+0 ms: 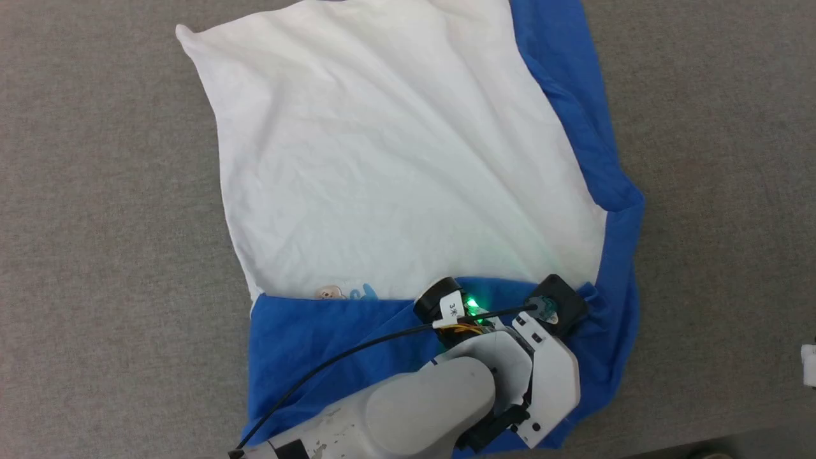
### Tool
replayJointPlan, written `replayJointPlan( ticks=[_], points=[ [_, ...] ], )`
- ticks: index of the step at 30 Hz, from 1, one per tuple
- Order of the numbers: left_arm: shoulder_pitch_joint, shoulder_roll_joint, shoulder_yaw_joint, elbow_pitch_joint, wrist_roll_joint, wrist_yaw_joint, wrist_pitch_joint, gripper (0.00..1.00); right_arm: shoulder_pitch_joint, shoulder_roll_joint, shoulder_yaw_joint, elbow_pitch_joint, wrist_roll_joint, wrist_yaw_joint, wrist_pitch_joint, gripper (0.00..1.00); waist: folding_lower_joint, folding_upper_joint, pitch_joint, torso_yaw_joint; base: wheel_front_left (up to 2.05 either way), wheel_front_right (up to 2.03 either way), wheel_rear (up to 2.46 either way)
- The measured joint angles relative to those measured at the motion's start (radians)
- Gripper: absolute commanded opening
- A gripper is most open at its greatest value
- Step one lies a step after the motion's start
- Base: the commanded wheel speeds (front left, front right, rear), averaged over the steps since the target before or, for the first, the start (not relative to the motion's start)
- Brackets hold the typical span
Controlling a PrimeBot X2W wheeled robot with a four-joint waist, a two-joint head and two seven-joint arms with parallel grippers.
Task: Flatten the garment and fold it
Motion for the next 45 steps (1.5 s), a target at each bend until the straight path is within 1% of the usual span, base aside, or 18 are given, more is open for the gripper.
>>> replayJointPlan(
  ticks=[1,2,6,10,15,21,23,24,26,28,30,33,34,36,38,40,43,45],
  points=[
    [0.000,0.000,0.000,-0.003,-0.002,0.000,0.000,0.41,0.000,0.000,-0.002,0.002,0.000,0.000,0.000,1.00,0.0000,0.0000,0.000,0.000,0.00,0.00,0.00],
    [0.000,0.000,0.000,-0.007,-0.008,-0.001,-0.001,1.00,0.000,0.000,-0.002,0.003,0.000,0.000,0.000,1.00,0.0000,0.0000,-0.002,0.002,0.00,0.00,0.00],
    [-0.001,0.001,-0.002,-0.046,-0.050,-0.001,-0.024,1.00,0.000,0.000,-0.007,0.002,-0.001,0.000,0.002,1.00,-0.0002,0.0000,-0.015,0.015,0.00,0.00,0.00],
    [-0.018,0.001,-0.006,-0.115,-0.133,0.009,-0.079,1.00,0.002,-0.003,-0.018,-0.008,-0.006,0.000,0.011,1.00,-0.0002,0.0000,-0.034,0.037,0.00,0.00,0.00],
    [-0.120,0.000,0.034,-0.183,-0.210,0.054,-0.209,1.00,0.019,-0.006,-0.022,-0.031,-0.015,0.000,0.028,1.00,-0.0002,0.0000,-0.060,0.080,0.00,0.00,0.00],
    [-0.200,0.004,0.148,-0.184,-0.215,0.132,-0.376,1.00,0.043,-0.004,-0.022,-0.062,-0.025,0.000,0.050,1.00,-0.0002,0.0000,-0.092,0.141,0.00,0.00,0.00],
    [-0.199,0.035,0.186,-0.199,-0.215,0.156,-0.408,1.00,0.049,-0.002,-0.023,-0.069,-0.030,0.000,0.054,1.00,-0.0002,0.0000,-0.103,0.161,0.00,0.00,0.00],
    [-0.194,0.063,0.204,-0.214,-0.213,0.169,-0.417,1.00,0.052,-0.001,-0.023,-0.072,-0.033,0.000,0.056,1.00,-0.0002,0.0000,-0.109,0.171,0.00,0.00,0.00],
    [-0.163,0.134,0.256,-0.260,-0.212,0.204,-0.439,1.00,0.058,0.003,-0.021,-0.077,-0.035,0.000,0.062,1.00,-0.0001,0.0000,-0.122,0.187,0.00,0.00,0.00],
    [-0.114,0.220,0.317,-0.325,-0.209,0.245,-0.458,1.00,0.068,0.007,-0.022,-0.080,-0.035,0.000,0.063,1.00,-0.0003,0.0000,-0.136,0.200,0.00,0.00,0.00],
    [-0.053,0.307,0.381,-0.403,-0.197,0.292,-0.470,1.00,0.076,0.011,-0.021,-0.082,-0.035,0.000,0.063,1.00,-0.0003,0.0000,-0.145,0.214,0.00,0.00,0.00],
    [0.073,0.418,0.490,-0.522,-0.173,0.366,-0.477,1.00,0.084,0.016,-0.015,-0.083,-0.036,0.000,0.065,1.00,-0.0003,0.0000,-0.157,0.230,0.00,0.00,0.00],
    [0.121,0.447,0.531,-0.566,-0.157,0.392,-0.477,1.00,0.084,0.018,-0.015,-0.084,-0.037,0.000,0.065,1.00,-0.0004,0.0000,-0.159,0.235,0.00,0.00,0.00],
    [0.220,0.487,0.619,-0.651,-0.121,0.427,-0.478,1.00,0.084,0.019,-0.011,-0.086,-0.040,0.000,0.072,1.00,-0.0003,0.0000,-0.162,0.243,0.00,0.00,0.00],
    [0.316,0.509,0.680,-0.724,-0.071,0.438,-0.478,1.00,0.084,0.019,-0.005,-0.086,-0.041,0.000,0.072,1.00,-0.0003,0.0000,-0.162,0.249,0.00,0.00,0.00],
    [0.406,0.518,0.726,-0.781,-0.021,0.431,-0.478,1.00,0.084,0.020,0.004,-0.085,-0.041,0.000,0.072,1.00,-0.0003,0.0000,-0.161,0.254,0.00,0.00,0.00],
    [0.521,0.506,0.764,-0.836,0.054,0.389,-0.478,1.00,0.085,0.022,0.012,-0.082,-0.040,0.000,0.072,1.00,-0.0003,0.0000,-0.159,0.260,0.00,0.00,0.00],
    [0.592,0.484,0.784,-0.851,0.108,0.371,-0.478,1.00,0.086,0.023,0.015,-0.077,-0.040,0.000,0.072,1.00,-0.0003,0.0000,-0.156,0.262,0.00,0.00,0.00]
  ],
)
